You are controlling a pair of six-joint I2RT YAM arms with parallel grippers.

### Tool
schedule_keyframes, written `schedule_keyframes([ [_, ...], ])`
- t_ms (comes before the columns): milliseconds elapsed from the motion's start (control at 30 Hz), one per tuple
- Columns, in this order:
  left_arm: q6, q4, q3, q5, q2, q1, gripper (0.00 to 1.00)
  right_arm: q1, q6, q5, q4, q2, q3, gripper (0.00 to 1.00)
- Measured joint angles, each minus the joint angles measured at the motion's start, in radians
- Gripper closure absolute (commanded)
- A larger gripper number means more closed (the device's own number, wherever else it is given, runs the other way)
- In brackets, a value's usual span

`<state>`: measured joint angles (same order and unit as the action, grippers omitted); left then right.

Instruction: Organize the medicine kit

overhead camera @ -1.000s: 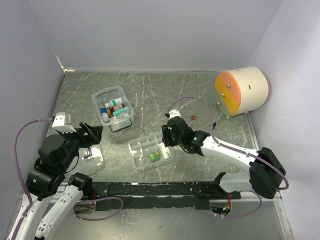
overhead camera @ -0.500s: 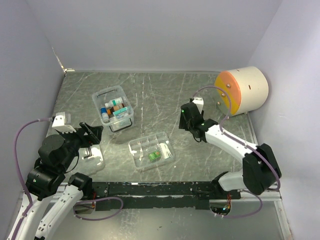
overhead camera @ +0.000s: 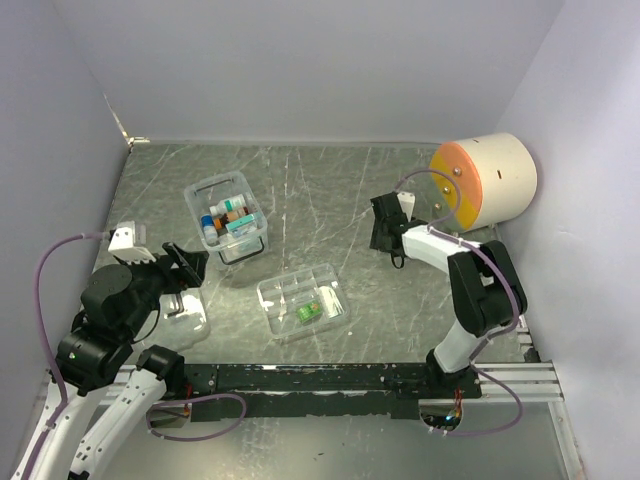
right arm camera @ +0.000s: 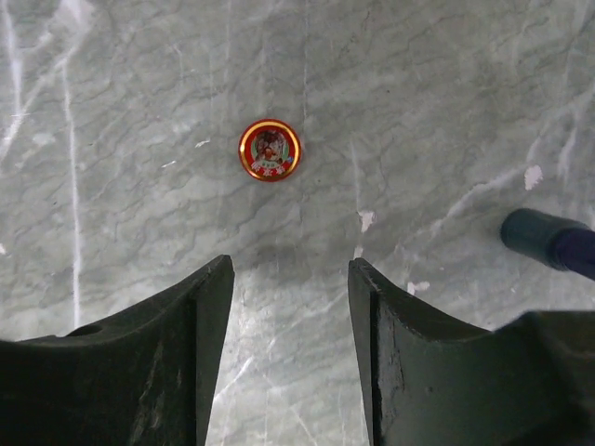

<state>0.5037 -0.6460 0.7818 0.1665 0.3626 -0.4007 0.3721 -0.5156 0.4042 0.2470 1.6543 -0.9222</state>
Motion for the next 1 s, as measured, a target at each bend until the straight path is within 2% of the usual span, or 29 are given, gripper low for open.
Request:
schedule_keyframes([
  [400,0.000,0.000,0.000,0.000,0.002,0.000,0.08,-0.071,0.030,-0.086,-0.102,0.140,-0.064,0.56],
  [600,0.000,0.000,0.000,0.000,0.003,0.000,0.08,-0.093,0.046,-0.090,-0.143,0.209,-0.134,0.72],
  [700,0.000,0.000,0.000,0.000,0.003,0.000,0.08,-0.097,0.051,-0.102,-0.147,0.216,-0.143,0.70],
  [833,0.000,0.000,0.000,0.000,0.003,0.000,0.08,-0.097,0.052,-0.109,-0.147,0.214,-0.142,0.61],
  [1000,0.000,0.000,0.000,0.000,0.003,0.000,0.08,-0.096,0.051,-0.121,-0.133,0.209,-0.142,0.61],
])
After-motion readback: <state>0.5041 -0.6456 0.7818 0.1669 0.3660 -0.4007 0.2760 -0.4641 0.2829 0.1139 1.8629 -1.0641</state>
